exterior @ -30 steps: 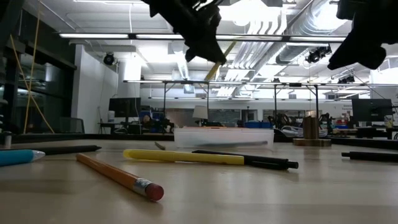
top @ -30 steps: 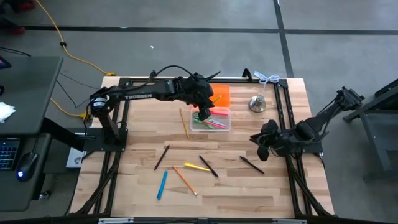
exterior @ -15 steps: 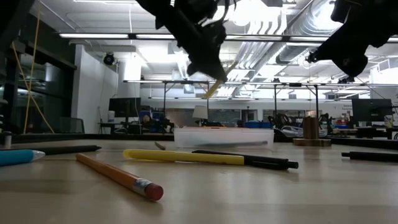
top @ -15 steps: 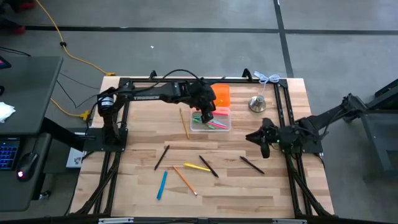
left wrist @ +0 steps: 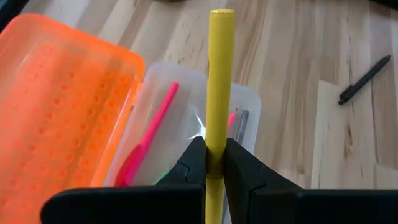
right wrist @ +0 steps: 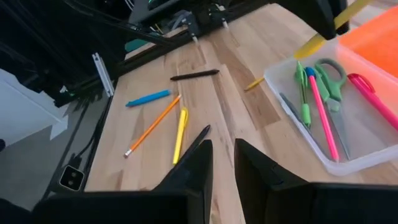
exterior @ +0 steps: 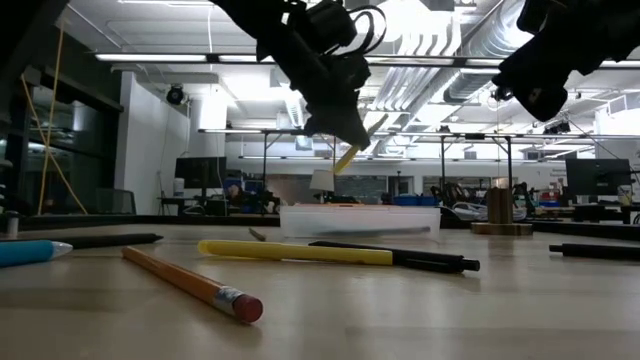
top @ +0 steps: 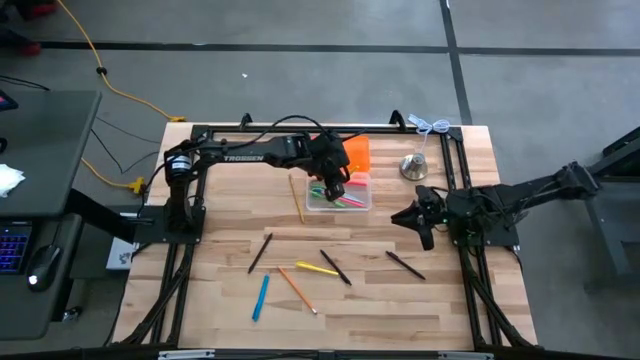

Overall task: Pick & place school supplies into a supply box
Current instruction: Put the right yellow highlighter into the supply box

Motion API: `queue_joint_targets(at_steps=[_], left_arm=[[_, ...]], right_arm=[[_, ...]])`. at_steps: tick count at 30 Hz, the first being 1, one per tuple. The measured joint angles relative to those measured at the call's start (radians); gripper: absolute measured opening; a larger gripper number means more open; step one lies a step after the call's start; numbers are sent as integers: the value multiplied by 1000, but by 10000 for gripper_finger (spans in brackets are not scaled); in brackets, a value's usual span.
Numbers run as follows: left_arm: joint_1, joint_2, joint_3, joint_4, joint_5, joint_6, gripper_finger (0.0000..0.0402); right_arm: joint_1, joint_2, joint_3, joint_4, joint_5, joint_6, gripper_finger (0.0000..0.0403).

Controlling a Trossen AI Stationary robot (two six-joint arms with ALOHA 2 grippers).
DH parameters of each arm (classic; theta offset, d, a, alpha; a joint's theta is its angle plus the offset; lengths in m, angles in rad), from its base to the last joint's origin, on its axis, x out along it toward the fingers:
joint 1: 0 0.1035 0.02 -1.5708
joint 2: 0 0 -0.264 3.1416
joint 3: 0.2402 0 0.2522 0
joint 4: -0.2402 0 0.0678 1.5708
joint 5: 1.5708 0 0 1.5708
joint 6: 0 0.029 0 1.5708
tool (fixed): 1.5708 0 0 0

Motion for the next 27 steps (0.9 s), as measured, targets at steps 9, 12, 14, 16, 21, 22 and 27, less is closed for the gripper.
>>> queue_joint_targets(at_steps=[9,12,14,16,21,22,27], left_arm=[[0,39,0,-8,15,29,56],[0,61,0,-10,18,47,56],[0,71,0,-22,18,59,56],[0,80,0,-31,17,69,56],[0,79,0,-44,-5,119,56],[0,79,0,-50,-5,131,56],[0,79,0,-69,-8,171,56]], right_arm=[[-90,1,0,17,-77,-47,43],[-110,2,0,17,-102,-52,43],[-119,2,0,17,-107,-52,43],[-125,2,0,18,-111,-52,43],[-138,2,0,17,-112,-52,43],[-141,2,0,17,-112,-52,43],[-151,2,0,21,-112,-52,43]])
